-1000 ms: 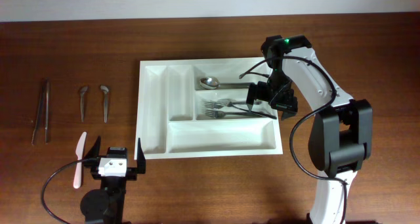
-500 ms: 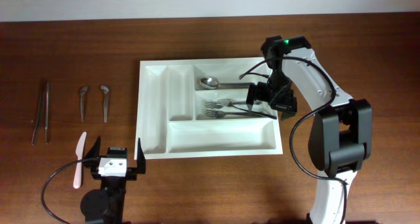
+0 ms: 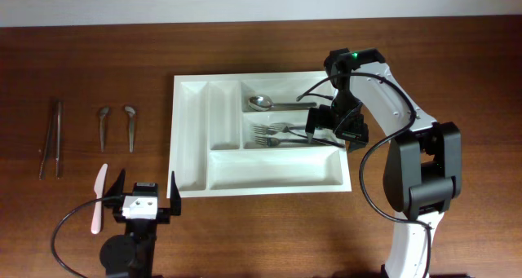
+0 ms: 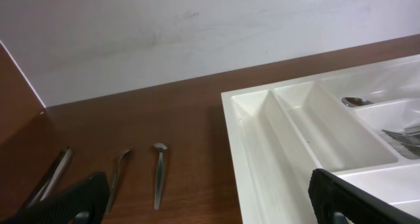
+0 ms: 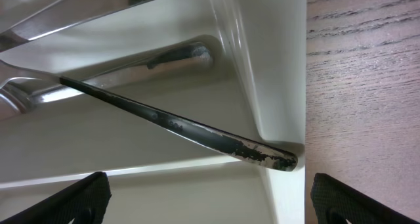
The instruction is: Pack container
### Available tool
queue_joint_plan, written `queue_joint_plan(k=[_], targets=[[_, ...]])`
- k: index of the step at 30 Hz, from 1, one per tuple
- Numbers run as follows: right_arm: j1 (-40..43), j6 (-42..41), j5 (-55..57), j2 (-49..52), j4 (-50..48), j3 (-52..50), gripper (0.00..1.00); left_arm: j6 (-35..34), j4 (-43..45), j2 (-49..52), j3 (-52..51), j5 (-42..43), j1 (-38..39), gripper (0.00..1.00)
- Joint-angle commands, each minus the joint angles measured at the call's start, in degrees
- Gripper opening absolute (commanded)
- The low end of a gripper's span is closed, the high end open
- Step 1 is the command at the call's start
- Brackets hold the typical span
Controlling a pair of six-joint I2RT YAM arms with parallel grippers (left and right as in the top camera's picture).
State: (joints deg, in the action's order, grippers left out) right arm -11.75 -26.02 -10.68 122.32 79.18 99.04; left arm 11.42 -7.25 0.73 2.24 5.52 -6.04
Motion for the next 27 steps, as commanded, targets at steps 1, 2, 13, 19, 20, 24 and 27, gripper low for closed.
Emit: queue_joint_plan(k=[1,2,13,19,20,24,27], targets=[[0.2,1.7,-1.0,-0.1,-0.4,-0.4,0.99,0.9,0.0,-0.4,-0.3,-0.4,-0.2,0.99],[0.2,1.9,-1.1,-0.1,-0.4,-0.4,0.99,0.9,0.0,-0.4,-0.3,-0.4,-0.2,0.99],[-0.6,3.3,-1.2,-0.1,-0.8,-0.4,0.99,0.9,0.0,-0.4,-0.3,-0.4,-0.2,0.99],[-1.6,3.3,-1.2,-0.1,-1.0,-0.4,0.99,0.9,0.0,-0.4,-0.3,-0.4,-0.2,0.99],[-1.6,3.3,-1.2,-0.1,-1.0,-0.4,0.99,0.9,0.0,-0.4,-0.3,-0.4,-0.2,0.99],[-1.7,3.2,-1.2,-0.1,-1.0,-0.5,0.99,0.9,0.0,-0.4,-0.3,-0.4,-0.2,0.99],[-1.7,3.2,-1.1,-0.1,-1.1,-0.8,0.99,0.9,0.0,-0.4,-0.3,-0.4,-0.2,0.99]])
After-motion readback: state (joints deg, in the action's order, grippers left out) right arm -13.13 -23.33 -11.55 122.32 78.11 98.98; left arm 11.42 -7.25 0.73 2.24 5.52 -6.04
